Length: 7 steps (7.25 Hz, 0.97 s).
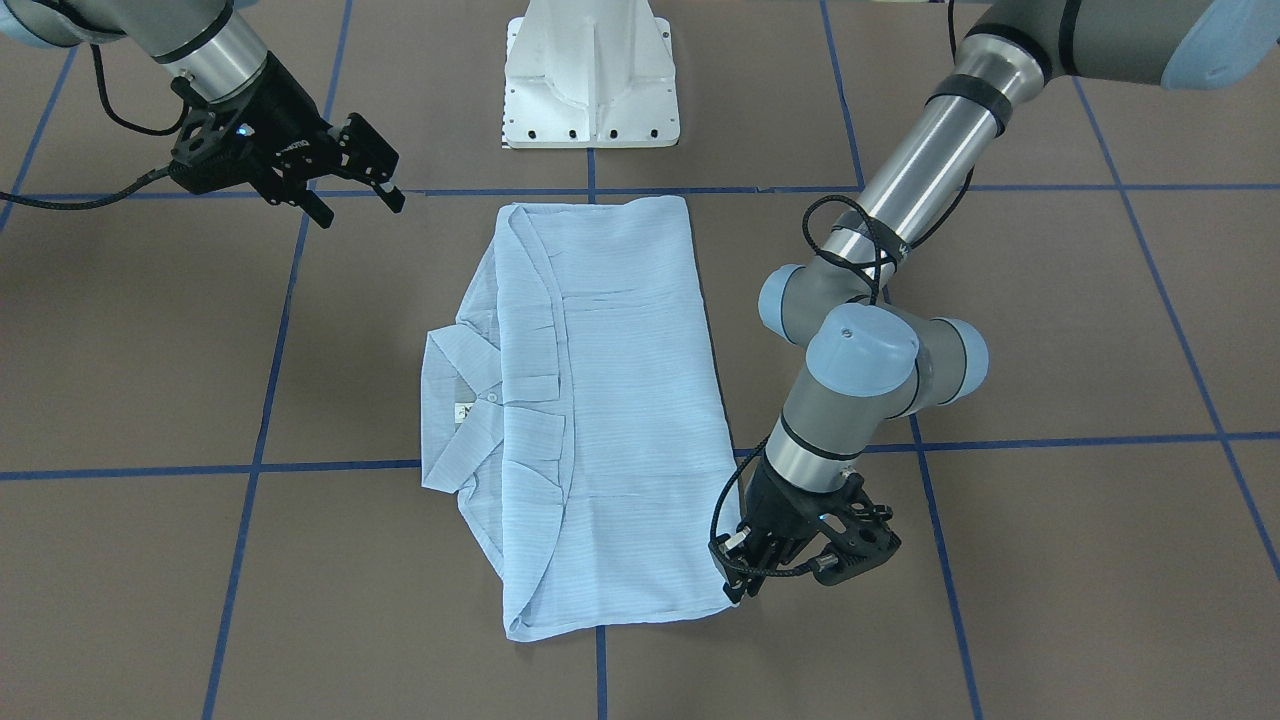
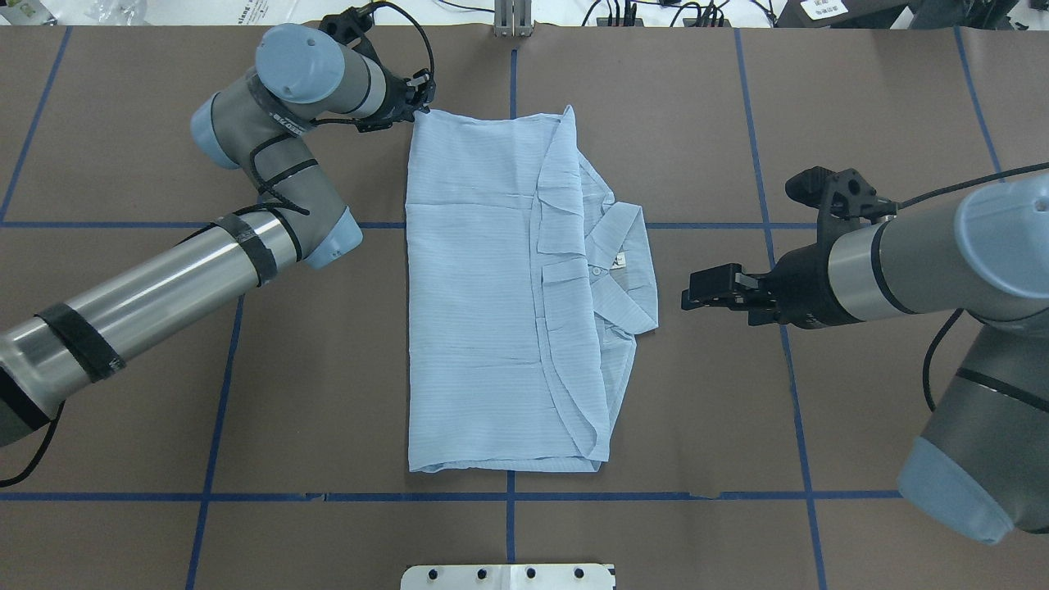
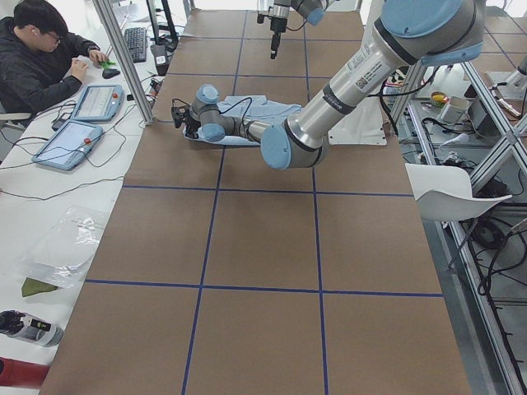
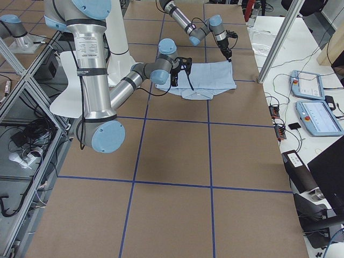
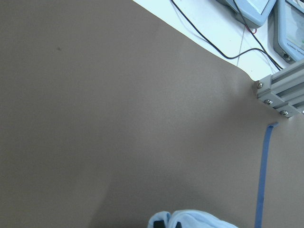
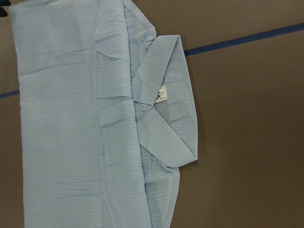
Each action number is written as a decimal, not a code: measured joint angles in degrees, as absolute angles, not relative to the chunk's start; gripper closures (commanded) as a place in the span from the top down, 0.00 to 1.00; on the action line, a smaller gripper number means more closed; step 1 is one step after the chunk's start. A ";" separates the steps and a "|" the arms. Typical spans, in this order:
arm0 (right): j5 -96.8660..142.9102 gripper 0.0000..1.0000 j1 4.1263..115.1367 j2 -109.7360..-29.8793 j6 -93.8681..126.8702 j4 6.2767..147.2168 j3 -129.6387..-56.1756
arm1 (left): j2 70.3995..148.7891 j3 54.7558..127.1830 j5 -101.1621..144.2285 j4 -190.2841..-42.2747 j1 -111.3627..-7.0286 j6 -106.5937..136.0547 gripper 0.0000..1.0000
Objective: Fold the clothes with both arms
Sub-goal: 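Move the right gripper over the collar area of the shirt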
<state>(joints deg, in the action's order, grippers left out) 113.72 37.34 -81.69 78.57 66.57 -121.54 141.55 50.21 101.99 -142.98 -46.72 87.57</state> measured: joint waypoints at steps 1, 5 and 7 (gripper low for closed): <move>111.89 1.00 35.97 -79.13 78.55 69.42 -120.94 | 138.73 54.10 103.27 -142.69 -47.30 86.77 1.00; 97.48 1.00 26.50 -62.20 71.31 90.58 -114.70 | 123.54 77.49 110.64 -137.27 -48.29 85.73 1.00; 89.52 1.00 21.33 -56.69 67.78 91.53 -106.14 | 118.31 86.00 112.04 -135.45 -48.01 85.70 1.00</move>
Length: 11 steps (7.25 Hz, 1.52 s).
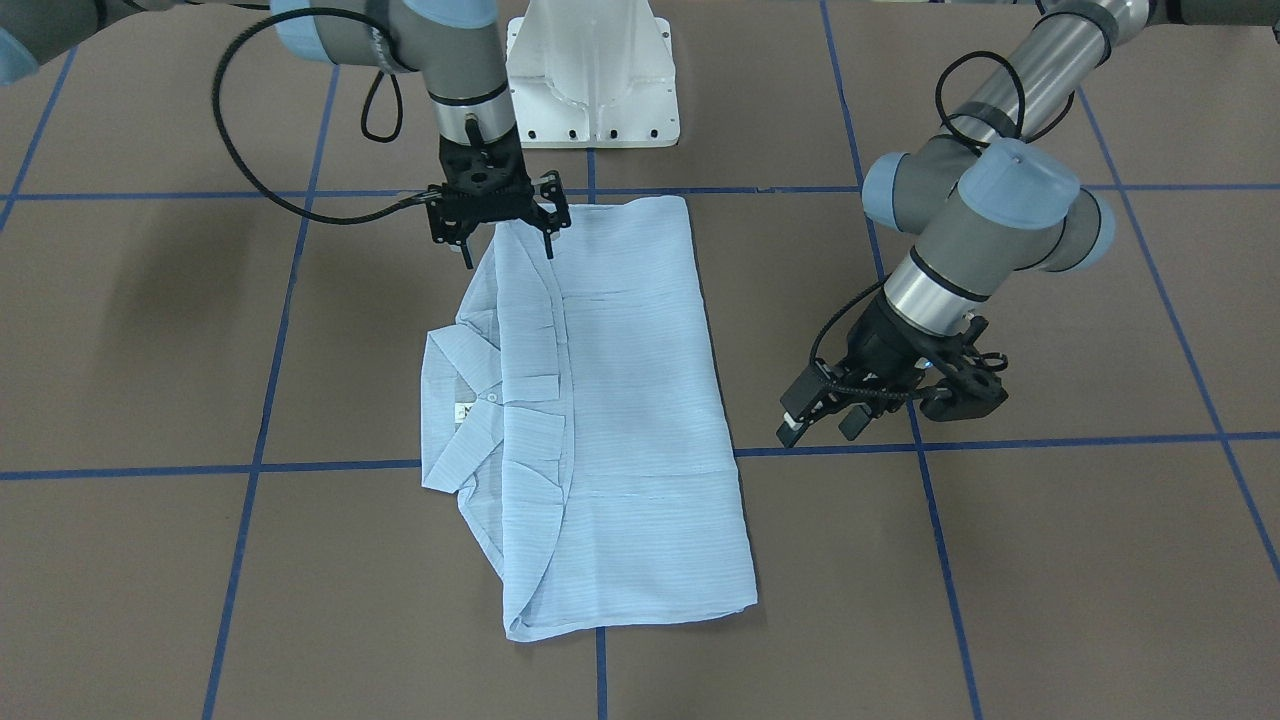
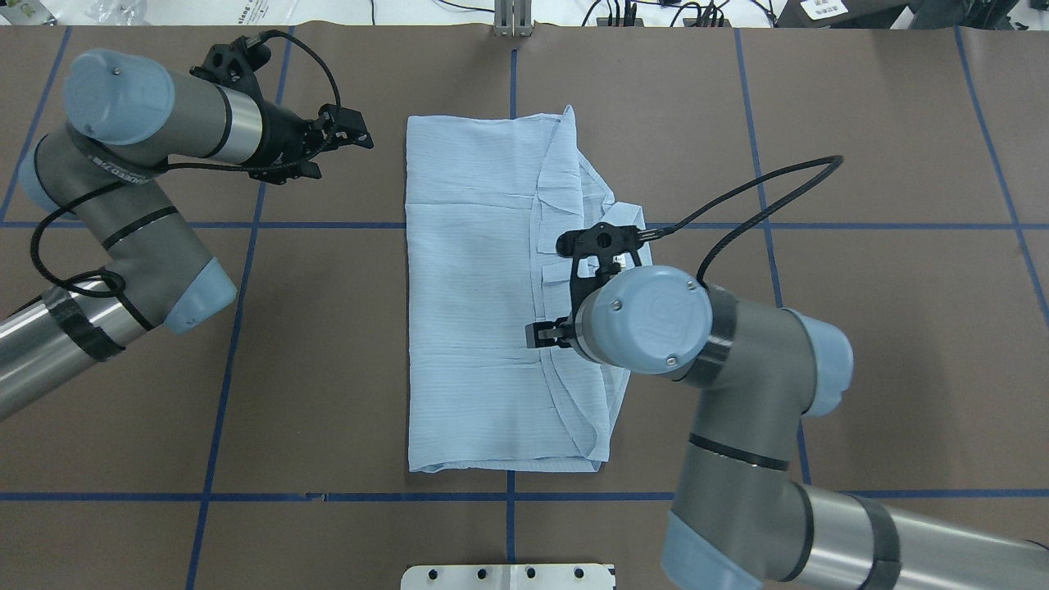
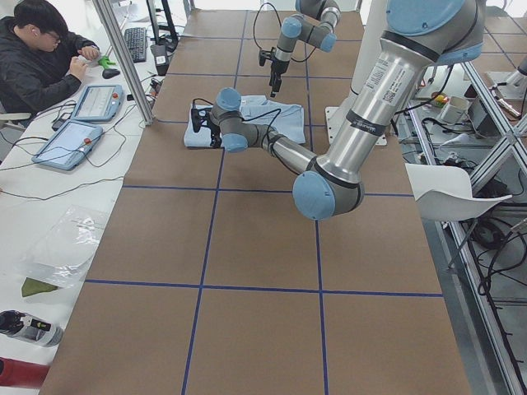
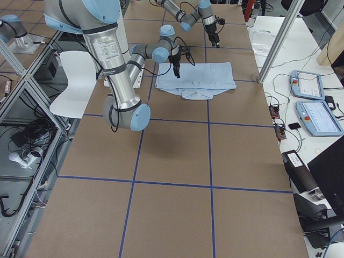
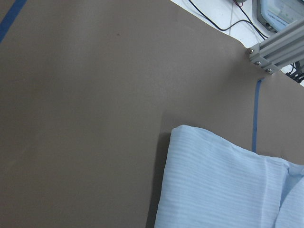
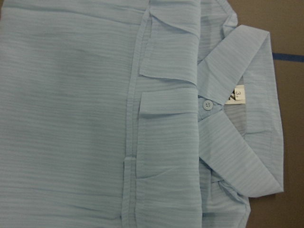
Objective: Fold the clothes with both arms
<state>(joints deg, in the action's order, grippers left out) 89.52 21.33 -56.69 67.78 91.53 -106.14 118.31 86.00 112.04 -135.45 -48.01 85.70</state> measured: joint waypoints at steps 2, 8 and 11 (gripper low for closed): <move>85.73 1.00 18.09 -53.76 65.89 91.59 -99.50 | 116.99 87.97 112.21 -135.13 -47.68 85.71 1.00; 84.46 1.00 15.70 -53.69 62.38 96.11 -96.68 | 116.91 87.74 112.30 -135.09 -47.16 85.78 1.00; 84.58 1.00 15.66 -53.68 61.42 96.85 -96.73 | 116.95 87.66 112.32 -135.09 -47.04 85.78 1.00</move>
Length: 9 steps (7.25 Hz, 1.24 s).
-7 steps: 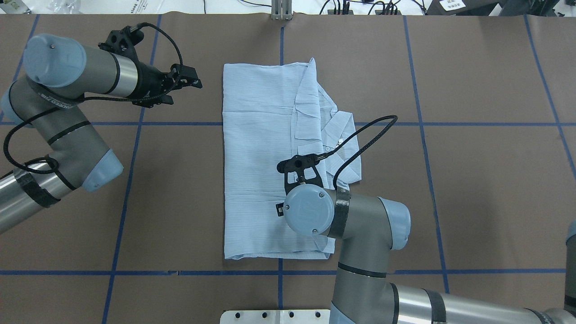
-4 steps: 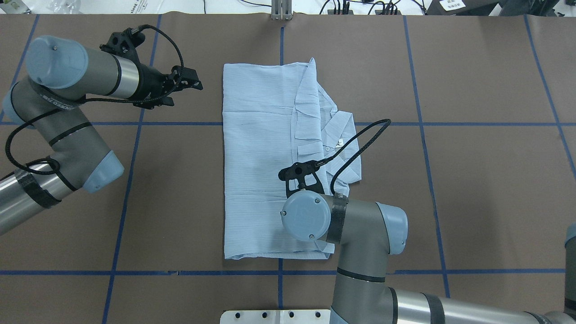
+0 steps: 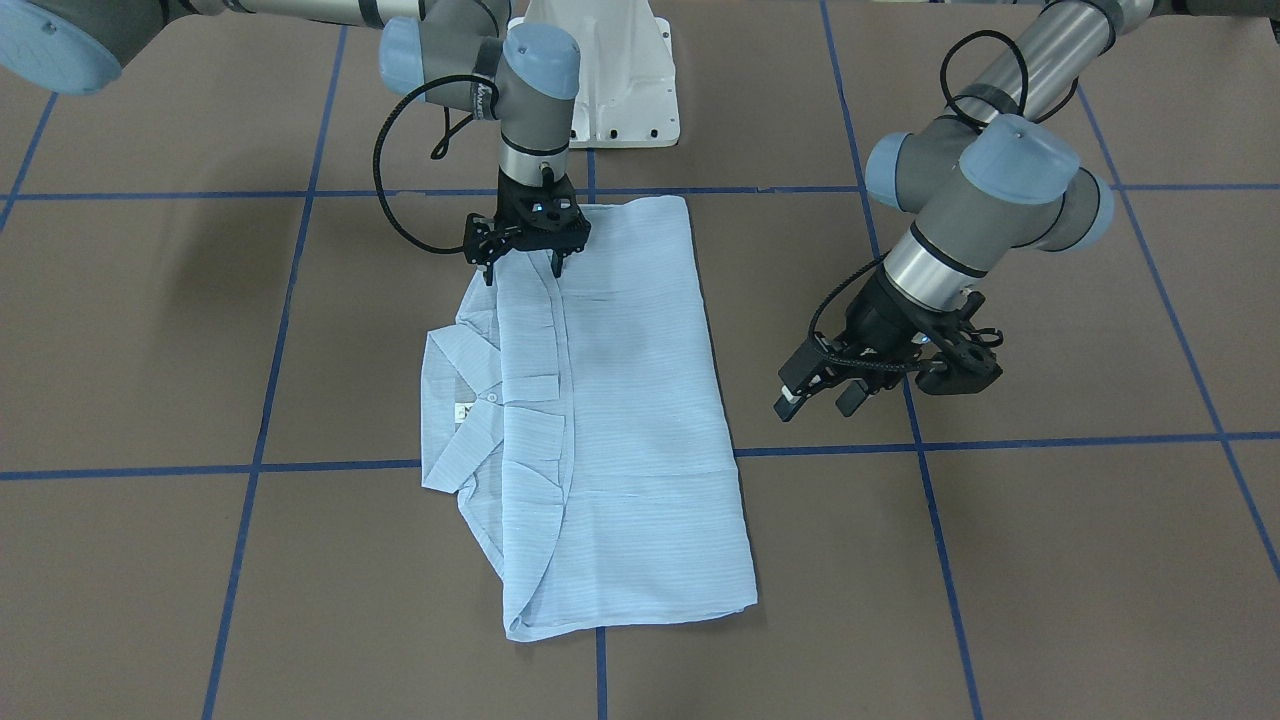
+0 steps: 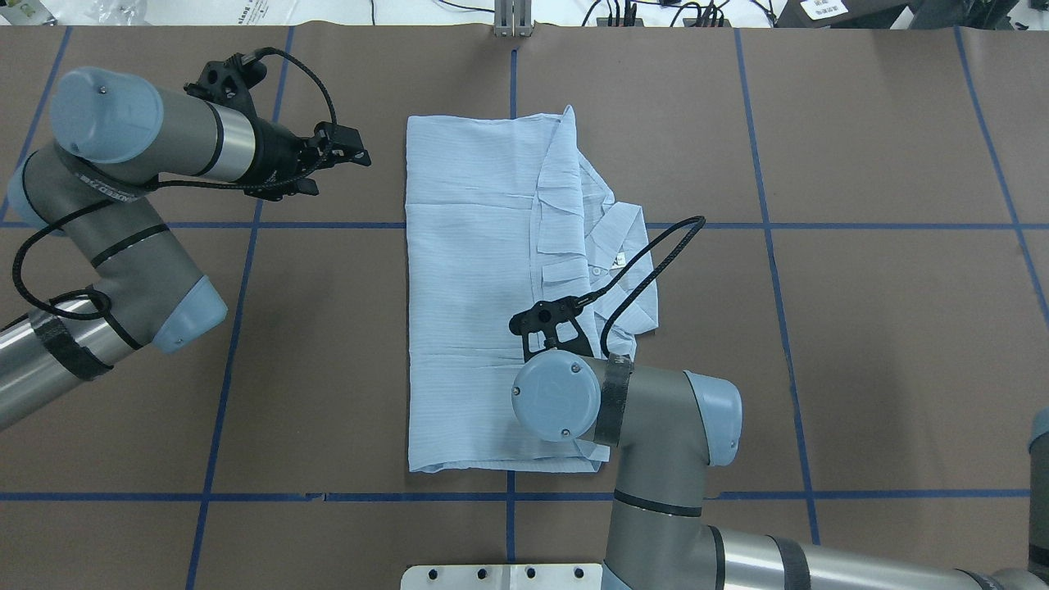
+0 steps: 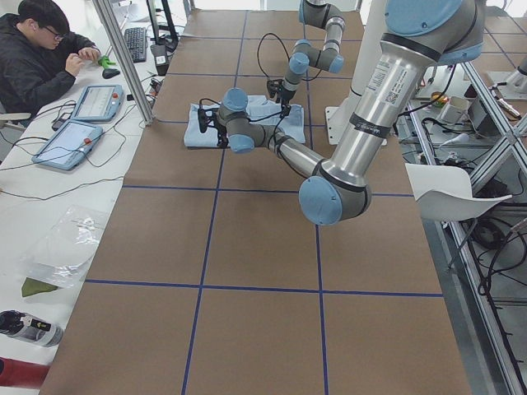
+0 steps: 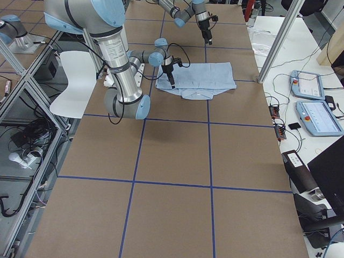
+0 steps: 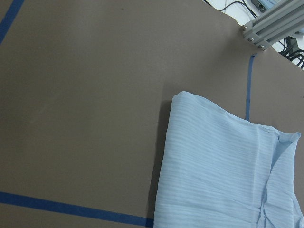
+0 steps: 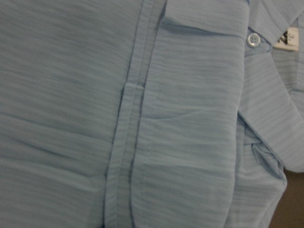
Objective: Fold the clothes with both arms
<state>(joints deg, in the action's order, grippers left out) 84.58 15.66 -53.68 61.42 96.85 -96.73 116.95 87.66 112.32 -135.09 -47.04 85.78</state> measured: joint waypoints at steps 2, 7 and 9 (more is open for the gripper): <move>84.59 1.00 16.00 -53.87 60.51 97.07 -97.04 | 117.00 87.60 112.34 -135.11 -47.00 85.78 1.00; 85.04 1.00 18.09 -56.29 58.21 98.15 -99.15 | 117.29 87.54 112.33 -135.09 -46.24 85.93 1.00; 85.07 1.00 18.17 -57.48 57.69 98.21 -100.92 | 117.22 87.54 112.33 -135.11 -46.16 85.90 1.00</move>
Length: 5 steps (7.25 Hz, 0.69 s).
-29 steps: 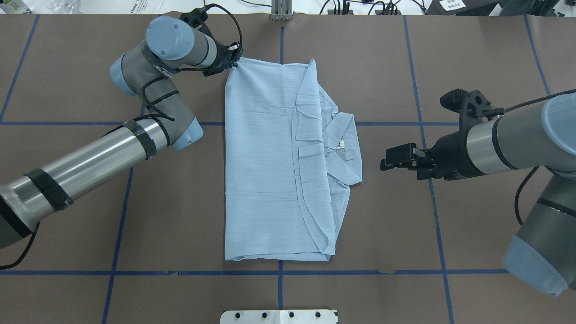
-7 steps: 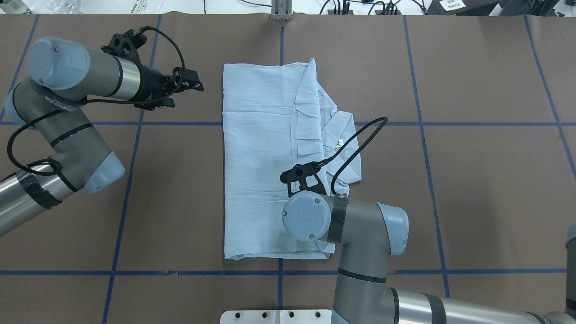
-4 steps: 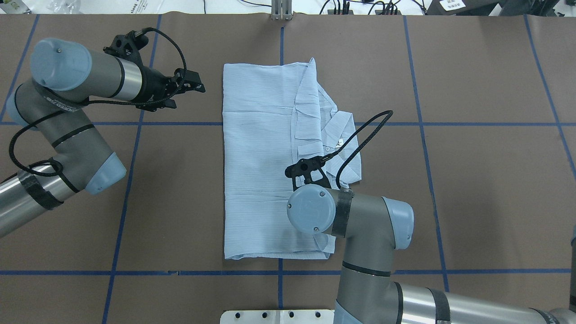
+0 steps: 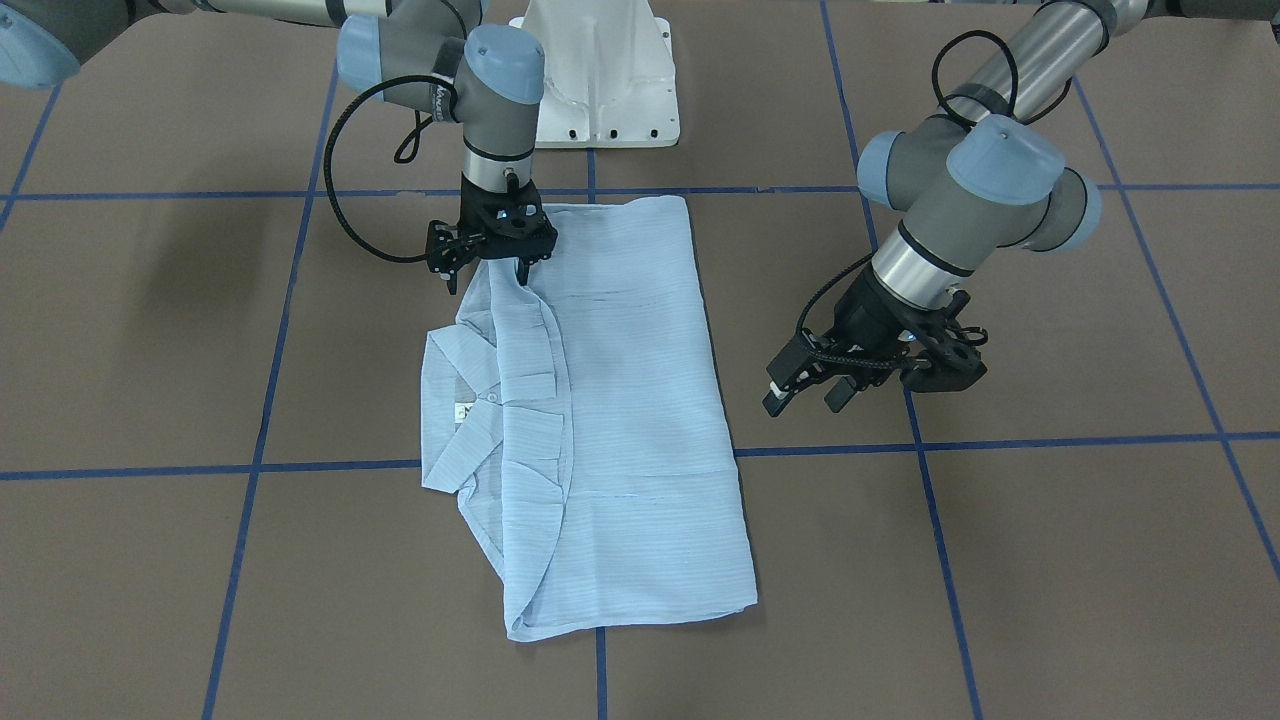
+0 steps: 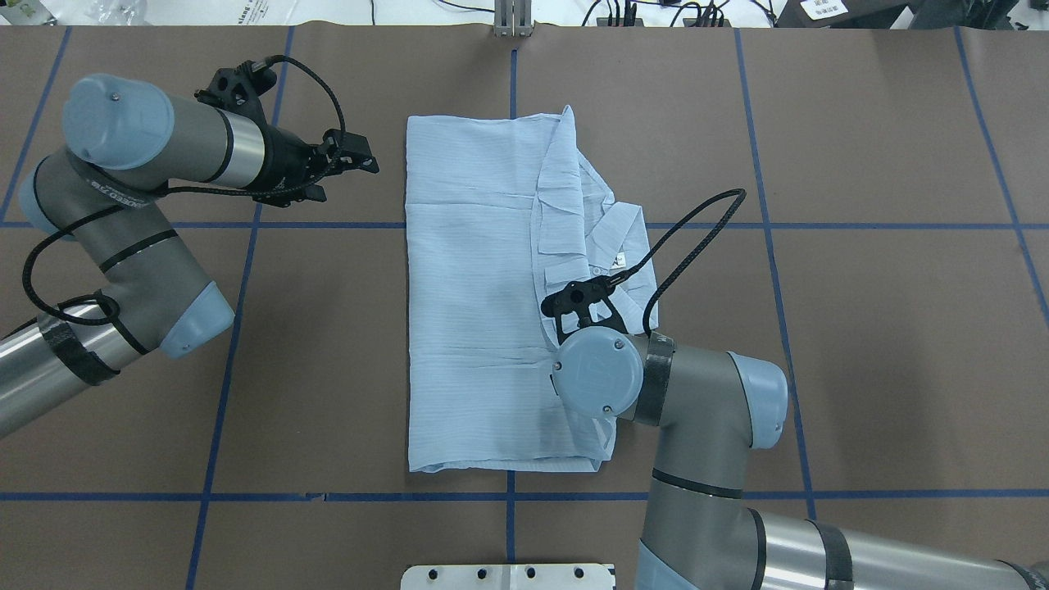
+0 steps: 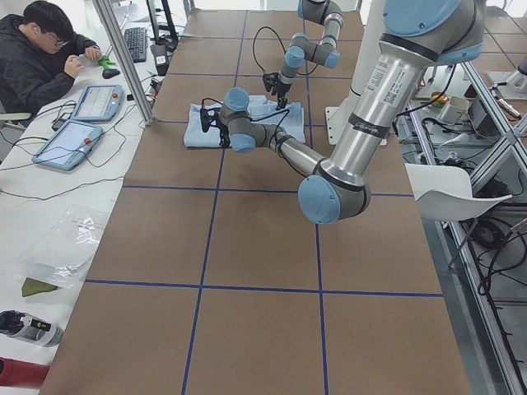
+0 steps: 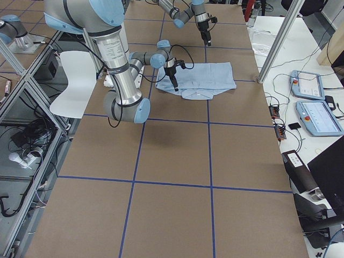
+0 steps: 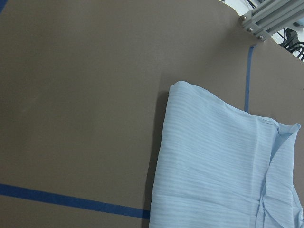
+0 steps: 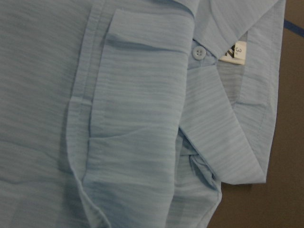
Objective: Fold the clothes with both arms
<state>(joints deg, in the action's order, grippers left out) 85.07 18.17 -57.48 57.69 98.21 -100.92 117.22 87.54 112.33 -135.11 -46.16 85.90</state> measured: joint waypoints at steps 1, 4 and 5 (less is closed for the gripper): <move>85.12 0.96 18.08 -57.43 57.66 98.15 -101.15 | 117.09 87.54 112.34 -135.15 -46.15 85.88 1.00; 85.54 0.24 17.73 -56.93 57.65 97.49 -101.26 | 116.91 87.54 112.41 -135.17 -46.14 85.87 1.00; 85.63 0.16 17.72 -56.84 57.66 97.27 -101.42 | 116.90 87.48 112.39 -135.18 -46.14 85.87 1.00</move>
<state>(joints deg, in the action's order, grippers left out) 85.63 17.72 -56.84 57.66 97.27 -101.42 116.90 87.48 112.39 -135.18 -46.14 85.87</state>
